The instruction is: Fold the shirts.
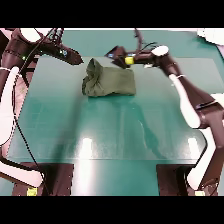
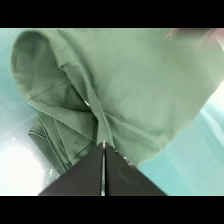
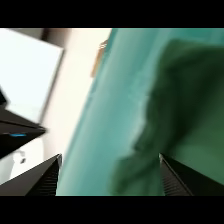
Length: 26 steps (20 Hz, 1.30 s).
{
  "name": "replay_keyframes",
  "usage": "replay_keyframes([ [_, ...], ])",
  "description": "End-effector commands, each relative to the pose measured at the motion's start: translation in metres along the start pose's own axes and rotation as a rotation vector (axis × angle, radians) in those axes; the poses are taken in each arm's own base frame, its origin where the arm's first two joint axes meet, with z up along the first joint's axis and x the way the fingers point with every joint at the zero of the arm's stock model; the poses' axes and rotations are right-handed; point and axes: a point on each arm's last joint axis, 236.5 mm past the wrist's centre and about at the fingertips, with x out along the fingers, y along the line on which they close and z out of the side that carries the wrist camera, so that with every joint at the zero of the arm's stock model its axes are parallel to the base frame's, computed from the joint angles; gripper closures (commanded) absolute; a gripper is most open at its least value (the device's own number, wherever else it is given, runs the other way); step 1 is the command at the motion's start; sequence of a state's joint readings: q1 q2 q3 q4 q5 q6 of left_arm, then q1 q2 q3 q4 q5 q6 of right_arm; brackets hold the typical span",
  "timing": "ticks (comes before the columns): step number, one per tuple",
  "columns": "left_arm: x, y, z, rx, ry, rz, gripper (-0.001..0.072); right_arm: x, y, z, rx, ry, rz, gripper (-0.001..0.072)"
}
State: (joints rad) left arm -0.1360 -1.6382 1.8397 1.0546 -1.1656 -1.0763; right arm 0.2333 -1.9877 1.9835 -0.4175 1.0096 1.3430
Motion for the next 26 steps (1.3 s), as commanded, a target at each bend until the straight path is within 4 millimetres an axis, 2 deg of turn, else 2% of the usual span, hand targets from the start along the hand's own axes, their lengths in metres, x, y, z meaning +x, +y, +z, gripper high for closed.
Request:
replay_keyframes([
  [1,0.0,0.0,0.0,0.001,-0.002,0.002,0.0686,-0.096,-0.081,0.002,0.011,0.05,-0.315,0.0024],
  [3,0.0,0.0,0.0,0.0,-0.001,0.002,0.0685,-0.143,-0.118,-0.007,0.076,0.06,-0.401,0.0023],
  [4,0.0,0.0,0.0,0.0,-0.001,0.002,0.0686,-0.156,-0.13,-0.009,0.112,0.048,-0.404,0.0023],
  [5,0.0,0.0,0.0,0.0,-0.001,0.002,0.0685,-0.166,-0.143,-0.012,0.136,0.042,-0.404,0.0023],
  [7,0.0,0.0,-0.001,0.0,0.005,-0.001,0.0685,-0.172,-0.169,-0.024,0.171,0.058,-0.412,0.0022],
  [10,0.0,-0.001,-0.001,0.0,0.006,-0.002,0.0685,-0.156,-0.197,-0.049,0.195,0.126,-0.412,0.002],
  [12,0.0,-0.001,-0.003,0.0,0.012,-0.005,0.0686,-0.137,-0.204,-0.064,0.182,0.177,-0.394,0.0018],
  [13,0.0,-0.002,-0.004,0.0,0.019,-0.009,0.0685,-0.125,-0.202,-0.068,0.179,0.186,-0.349,0.0018],
  [15,0.0,-0.003,-0.007,0.0,0.028,-0.014,0.0685,-0.102,-0.197,-0.068,0.193,0.17,-0.268,0.0018],
  [17,0.0,-0.004,-0.007,0.0,0.031,-0.016,0.0685,-0.087,-0.2,-0.067,0.221,0.146,-0.244,0.0018],
  [22,0.0,-0.005,-0.009,0.001,0.038,-0.02,0.0685,-0.066,-0.211,-0.067,0.246,0.108,-0.236,0.0018],
  [26,0.0,-0.005,-0.01,0.0,0.042,-0.021,0.0685,-0.045,-0.197,-0.059,0.249,0.077,-0.157,0.0018],
])
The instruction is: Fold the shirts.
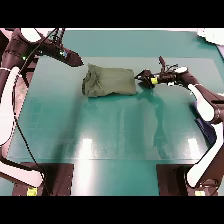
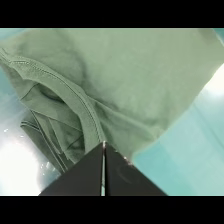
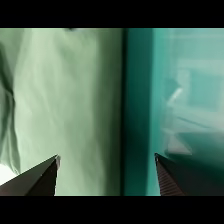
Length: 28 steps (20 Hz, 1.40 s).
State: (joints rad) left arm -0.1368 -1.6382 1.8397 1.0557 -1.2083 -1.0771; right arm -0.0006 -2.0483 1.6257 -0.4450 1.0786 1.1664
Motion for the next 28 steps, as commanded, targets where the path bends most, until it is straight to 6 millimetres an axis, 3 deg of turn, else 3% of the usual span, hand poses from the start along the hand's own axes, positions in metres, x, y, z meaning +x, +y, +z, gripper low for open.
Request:
replay_keyframes([
  [1,0.0,-0.001,-0.001,0.0,0.003,-0.003,0.0685,0.018,0.016,0.002,-0.006,0.005,0.057,0.0019],
  [6,0.0,-0.002,-0.003,-0.001,0.013,-0.009,0.0685,0.056,0.052,0.001,-0.035,0.069,0.105,0.0019],
  [9,0.0,-0.004,-0.007,-0.001,0.031,-0.019,0.0685,0.068,0.068,0.0,-0.041,0.088,0.123,0.0026],
  [10,0.0,-0.005,-0.008,-0.008,0.032,-0.02,0.0685,0.067,0.072,0.001,-0.047,0.085,0.128,0.0092],
  [11,0.0,-0.005,-0.007,-0.016,0.031,-0.02,0.0685,0.068,0.081,0.0,-0.064,0.091,0.136,0.0221],
  [12,0.0,-0.005,-0.007,-0.018,0.031,-0.021,0.0685,0.065,0.088,0.002,-0.081,0.089,0.146,0.0404],
  [13,0.0,-0.005,-0.007,-0.028,0.029,-0.023,0.0685,0.062,0.096,0.002,-0.099,0.095,0.158,0.0637],
  [14,0.0,-0.006,-0.006,-0.041,0.025,-0.025,0.0685,0.058,0.106,0.004,-0.114,0.097,0.178,0.0694],
  [16,0.0,-0.005,-0.003,-0.074,0.014,-0.019,0.0685,0.041,0.128,0.017,-0.129,0.05,0.21,0.0694],
  [19,0.0,-0.007,-0.006,-0.106,0.026,-0.029,0.0685,-0.011,0.148,0.055,-0.151,-0.115,0.192,0.0695],
  [23,-0.001,-0.018,-0.008,-0.123,0.039,-0.072,0.0685,-0.128,0.169,0.106,-0.146,-0.325,0.19,0.0695],
  [26,-0.002,-0.028,-0.008,-0.158,0.043,-0.118,0.0685,-0.227,0.164,0.134,-0.114,-0.496,0.169,0.0695],
  [28,-0.003,-0.038,-0.008,-0.176,0.05,-0.16,0.0685,-0.289,0.143,0.14,-0.083,-0.586,0.071,0.0696],
])
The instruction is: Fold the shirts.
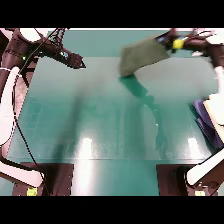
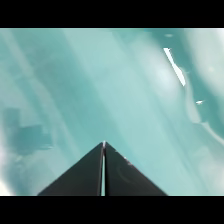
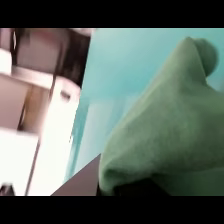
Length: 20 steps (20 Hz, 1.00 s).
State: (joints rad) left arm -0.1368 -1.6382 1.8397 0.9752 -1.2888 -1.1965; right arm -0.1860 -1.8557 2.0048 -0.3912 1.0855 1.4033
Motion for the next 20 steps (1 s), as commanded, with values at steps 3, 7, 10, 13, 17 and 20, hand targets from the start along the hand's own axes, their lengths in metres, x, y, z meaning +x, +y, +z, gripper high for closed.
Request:
replay_keyframes([
  [3,-0.002,-0.025,-0.006,-0.058,0.029,-0.107,0.0685,-0.157,-0.056,0.06,0.068,-0.184,-0.367,0.0696],
  [7,-0.003,-0.036,-0.013,-0.089,0.06,-0.15,0.0685,-0.266,-0.088,0.049,0.164,-0.217,-0.618,0.0696],
  [10,-0.005,-0.045,-0.011,-0.118,0.06,-0.188,0.0685,-0.344,-0.113,0.013,0.285,-0.199,-0.897,0.0696],
  [13,-0.006,-0.057,-0.009,-0.125,0.055,-0.236,0.0685,-0.411,-0.123,-0.019,0.38,-0.221,-1.139,0.0696],
  [17,-0.01,-0.071,-0.015,-0.129,0.085,-0.294,0.0685,-0.454,-0.132,-0.08,0.537,-0.164,-1.282,0.0696],
  [20,-0.012,-0.075,-0.024,-0.124,0.124,-0.31,0.0685,-0.489,-0.133,-0.112,0.605,-0.191,-1.411,0.0695],
])
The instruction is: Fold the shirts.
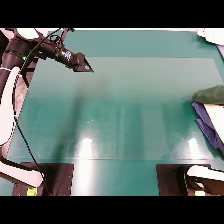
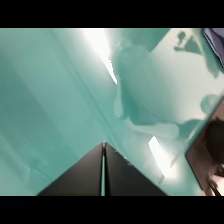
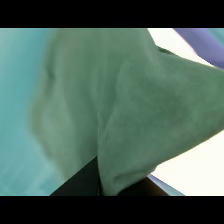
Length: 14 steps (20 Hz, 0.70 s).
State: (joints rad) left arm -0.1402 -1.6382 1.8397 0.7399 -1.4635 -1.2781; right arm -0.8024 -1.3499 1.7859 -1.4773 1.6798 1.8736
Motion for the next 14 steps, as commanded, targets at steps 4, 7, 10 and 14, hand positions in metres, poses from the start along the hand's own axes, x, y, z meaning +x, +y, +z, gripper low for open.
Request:
replay_keyframes([
  [4,-0.001,-0.011,-0.013,-0.007,0.056,-0.045,0.0685,-0.001,-0.101,-0.047,0.166,0.029,-0.259,0.0695],
  [7,-0.001,-0.021,-0.01,-0.01,0.043,-0.088,0.0685,0.02,-0.124,-0.064,0.207,0.037,-0.276,0.0694],
  [10,-0.002,-0.023,-0.009,-0.011,0.039,-0.096,0.0685,0.047,-0.143,-0.087,0.253,0.082,-0.294,0.0694],
  [14,-0.002,-0.023,-0.009,-0.011,0.04,-0.097,0.0685,0.066,-0.159,-0.103,0.27,0.076,-0.321,0.0693],
])
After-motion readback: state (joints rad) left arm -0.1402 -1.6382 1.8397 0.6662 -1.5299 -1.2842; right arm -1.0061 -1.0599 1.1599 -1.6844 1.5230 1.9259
